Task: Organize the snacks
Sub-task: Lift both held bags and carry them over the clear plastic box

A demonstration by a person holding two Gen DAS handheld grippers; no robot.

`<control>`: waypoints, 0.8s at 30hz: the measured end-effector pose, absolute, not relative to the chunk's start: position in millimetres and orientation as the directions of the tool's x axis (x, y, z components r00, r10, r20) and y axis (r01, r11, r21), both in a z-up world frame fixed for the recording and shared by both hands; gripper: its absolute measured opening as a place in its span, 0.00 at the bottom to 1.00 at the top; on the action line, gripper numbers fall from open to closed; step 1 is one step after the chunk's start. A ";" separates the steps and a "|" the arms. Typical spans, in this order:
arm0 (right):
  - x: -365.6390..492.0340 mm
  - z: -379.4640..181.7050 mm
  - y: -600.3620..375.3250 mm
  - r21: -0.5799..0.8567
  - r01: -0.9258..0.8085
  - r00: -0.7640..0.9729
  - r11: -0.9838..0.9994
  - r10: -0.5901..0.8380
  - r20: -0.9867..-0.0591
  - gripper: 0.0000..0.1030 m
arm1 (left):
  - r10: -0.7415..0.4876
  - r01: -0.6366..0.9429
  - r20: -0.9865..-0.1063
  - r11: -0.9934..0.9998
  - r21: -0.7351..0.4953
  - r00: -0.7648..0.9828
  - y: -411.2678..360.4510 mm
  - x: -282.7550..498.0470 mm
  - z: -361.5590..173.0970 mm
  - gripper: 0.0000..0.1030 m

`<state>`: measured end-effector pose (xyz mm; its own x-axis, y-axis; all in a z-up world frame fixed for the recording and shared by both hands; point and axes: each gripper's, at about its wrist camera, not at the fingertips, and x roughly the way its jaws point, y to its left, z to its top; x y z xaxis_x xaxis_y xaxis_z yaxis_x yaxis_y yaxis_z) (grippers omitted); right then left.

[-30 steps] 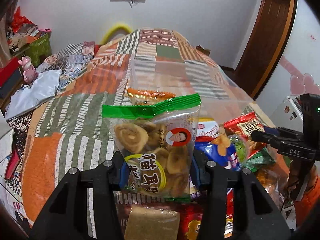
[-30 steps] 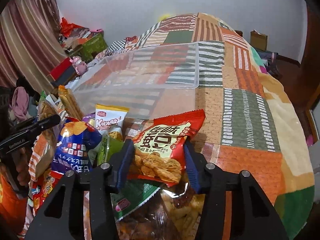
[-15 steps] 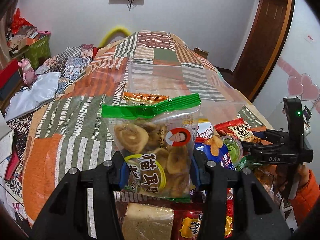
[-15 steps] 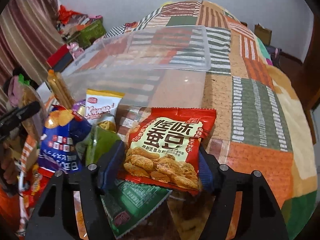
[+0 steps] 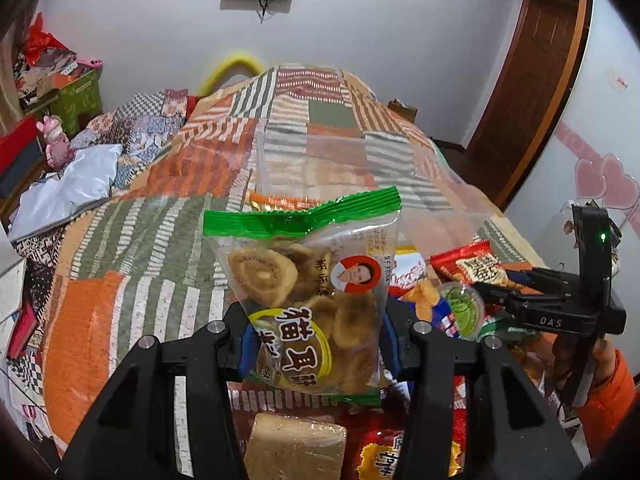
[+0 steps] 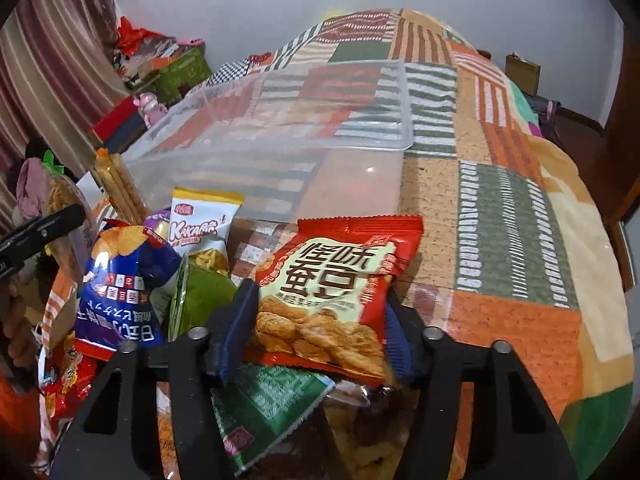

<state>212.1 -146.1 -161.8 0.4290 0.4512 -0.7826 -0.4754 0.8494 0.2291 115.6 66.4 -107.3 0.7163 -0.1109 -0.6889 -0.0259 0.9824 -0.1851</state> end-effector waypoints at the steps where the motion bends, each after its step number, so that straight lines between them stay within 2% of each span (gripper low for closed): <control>1: 209.6 -159.0 -148.0 0.228 -0.476 0.437 0.849 0.454 -0.777 0.49 | -0.110 -0.026 -0.684 0.982 -0.185 0.721 66.7 115.4 -104.8 0.47; 2: 208.3 -157.2 -148.6 0.226 -0.475 0.444 0.851 0.453 -0.773 0.44 | -0.109 -0.025 -0.678 0.983 -0.184 0.727 66.3 114.4 -101.5 0.47; 7: 201.5 -142.3 -156.2 0.239 -0.478 0.467 0.845 0.475 -0.746 0.38 | -0.111 -0.017 -0.655 0.982 -0.186 0.747 62.8 112.7 -86.8 0.47; 24: 201.9 -81.7 -160.7 0.234 -0.504 0.576 0.831 0.525 -0.626 0.37 | -0.105 -0.020 -0.608 0.981 -0.195 0.787 65.0 138.0 -47.8 0.47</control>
